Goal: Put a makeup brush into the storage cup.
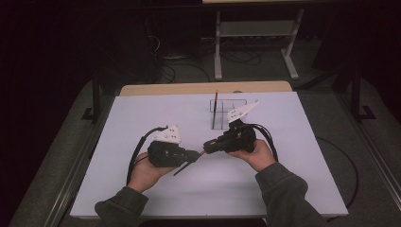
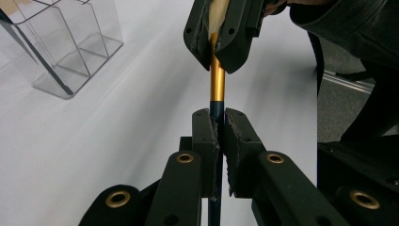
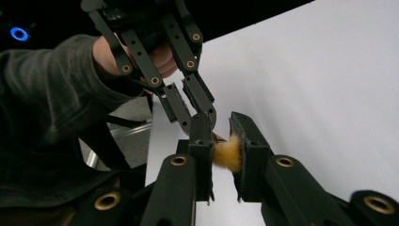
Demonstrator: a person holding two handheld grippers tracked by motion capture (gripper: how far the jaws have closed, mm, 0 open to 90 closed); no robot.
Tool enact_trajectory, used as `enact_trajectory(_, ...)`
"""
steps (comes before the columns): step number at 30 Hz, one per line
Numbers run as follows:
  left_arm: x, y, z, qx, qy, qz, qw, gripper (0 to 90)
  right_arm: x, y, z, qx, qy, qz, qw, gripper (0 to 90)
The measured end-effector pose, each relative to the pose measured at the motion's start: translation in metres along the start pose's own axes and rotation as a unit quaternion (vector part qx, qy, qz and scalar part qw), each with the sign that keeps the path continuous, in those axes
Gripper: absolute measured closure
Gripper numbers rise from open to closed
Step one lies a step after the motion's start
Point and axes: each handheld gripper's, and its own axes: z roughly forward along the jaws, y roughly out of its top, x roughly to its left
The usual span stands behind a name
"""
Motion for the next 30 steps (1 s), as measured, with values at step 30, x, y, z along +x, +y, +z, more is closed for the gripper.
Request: enact_trajectory(30, -0.01, 0.0, 0.011, 0.063, -0.021, 0.026, 0.9975, 82.6, 0.018, 0.024, -0.004, 0.076, -0.003, -0.051, 0.9958, 81.5)
